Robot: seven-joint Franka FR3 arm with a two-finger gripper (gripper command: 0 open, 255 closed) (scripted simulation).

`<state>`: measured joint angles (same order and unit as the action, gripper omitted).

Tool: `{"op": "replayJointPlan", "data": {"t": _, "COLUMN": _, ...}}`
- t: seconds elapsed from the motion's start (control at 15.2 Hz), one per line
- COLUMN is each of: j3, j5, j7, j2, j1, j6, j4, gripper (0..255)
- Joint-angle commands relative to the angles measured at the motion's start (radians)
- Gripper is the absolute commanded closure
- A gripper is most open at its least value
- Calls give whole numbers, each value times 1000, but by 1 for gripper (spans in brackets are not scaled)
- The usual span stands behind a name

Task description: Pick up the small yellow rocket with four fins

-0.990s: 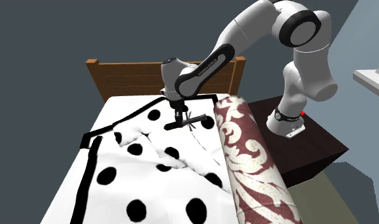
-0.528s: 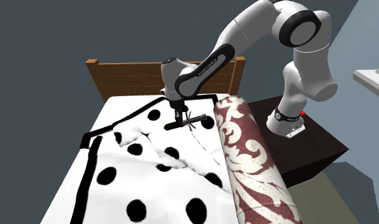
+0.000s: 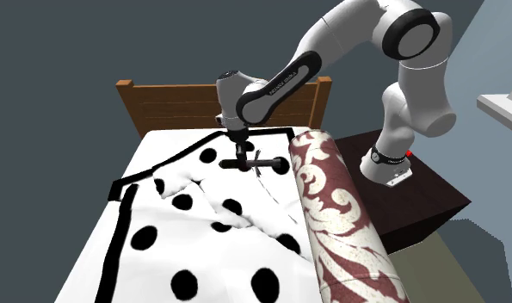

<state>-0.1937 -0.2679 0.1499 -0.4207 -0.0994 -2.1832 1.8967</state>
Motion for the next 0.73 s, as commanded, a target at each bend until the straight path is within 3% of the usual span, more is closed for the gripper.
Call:
{"op": "replayJointPlan", "data": {"t": 0.0, "j3": -3, "j5": 7, "j7": -6, "j2": 16, "j1": 1, "j6": 22, "j4": -6, "gripper": 255}}
{"op": "replayJointPlan", "data": {"t": 0.66, "j3": -13, "j5": 30, "j7": -30, "j2": 77, "j1": 6, "j6": 108, "j4": -35, "gripper": 255}}
